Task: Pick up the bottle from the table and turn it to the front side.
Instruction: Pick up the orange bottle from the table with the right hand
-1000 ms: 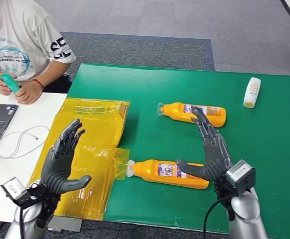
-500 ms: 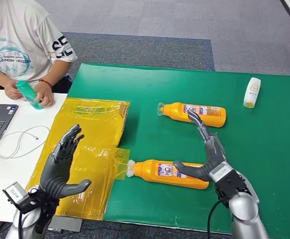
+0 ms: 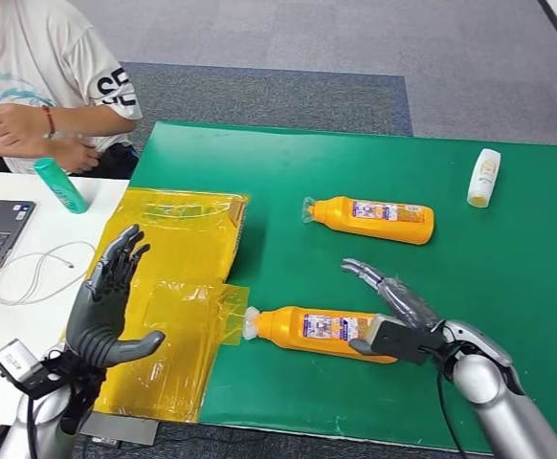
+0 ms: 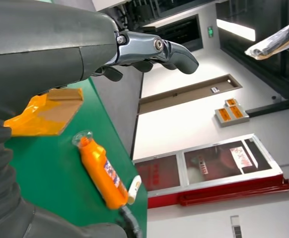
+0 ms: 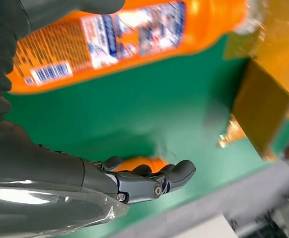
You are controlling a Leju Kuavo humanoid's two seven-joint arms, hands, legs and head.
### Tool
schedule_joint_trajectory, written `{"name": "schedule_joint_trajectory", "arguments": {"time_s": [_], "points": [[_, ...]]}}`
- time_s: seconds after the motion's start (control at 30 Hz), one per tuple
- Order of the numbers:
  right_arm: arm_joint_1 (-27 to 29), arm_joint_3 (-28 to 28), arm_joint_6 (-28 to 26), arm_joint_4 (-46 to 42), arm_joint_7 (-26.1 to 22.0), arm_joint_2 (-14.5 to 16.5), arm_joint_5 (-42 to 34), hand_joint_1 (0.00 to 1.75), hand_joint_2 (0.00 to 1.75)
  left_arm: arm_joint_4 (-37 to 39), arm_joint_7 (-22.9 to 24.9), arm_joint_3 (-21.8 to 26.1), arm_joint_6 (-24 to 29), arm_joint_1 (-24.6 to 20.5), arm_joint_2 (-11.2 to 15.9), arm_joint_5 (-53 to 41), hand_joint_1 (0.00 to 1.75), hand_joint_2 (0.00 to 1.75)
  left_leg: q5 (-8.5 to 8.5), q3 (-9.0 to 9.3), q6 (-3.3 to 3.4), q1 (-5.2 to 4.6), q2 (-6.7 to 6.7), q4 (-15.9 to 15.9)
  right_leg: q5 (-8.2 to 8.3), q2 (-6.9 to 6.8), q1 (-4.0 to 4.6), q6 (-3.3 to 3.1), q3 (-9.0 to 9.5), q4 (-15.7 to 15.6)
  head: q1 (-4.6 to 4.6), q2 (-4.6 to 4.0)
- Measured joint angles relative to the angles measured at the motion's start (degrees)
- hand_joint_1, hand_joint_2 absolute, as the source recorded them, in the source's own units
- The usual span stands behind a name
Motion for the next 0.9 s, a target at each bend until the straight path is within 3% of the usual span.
{"name": "schedule_joint_trajectory", "arguments": {"time_s": [0.43,0.9], "points": [[-3.0,8.3,1.5,8.3,2.8,-3.6,-0.8,0.0,1.75,3.4,0.0,-0.5,-0.8,-3.9,0.1,0.5,0.0,1.75,-0.01,0.02,0.02,0.0,0.01,0.0,0.0,0.01,-0.02,0.0,0.0,0.0,0.0,0.0],[-7.1,14.6,1.3,11.6,3.2,-5.9,-1.5,0.0,1.75,5.5,0.0,-1.3,-1.0,-5.7,0.1,1.8,0.0,1.75,-0.04,0.24,0.02,0.0,0.02,0.0,-0.02,0.02,-0.02,-0.01,0.18,0.0,0.0,-0.02]]}}
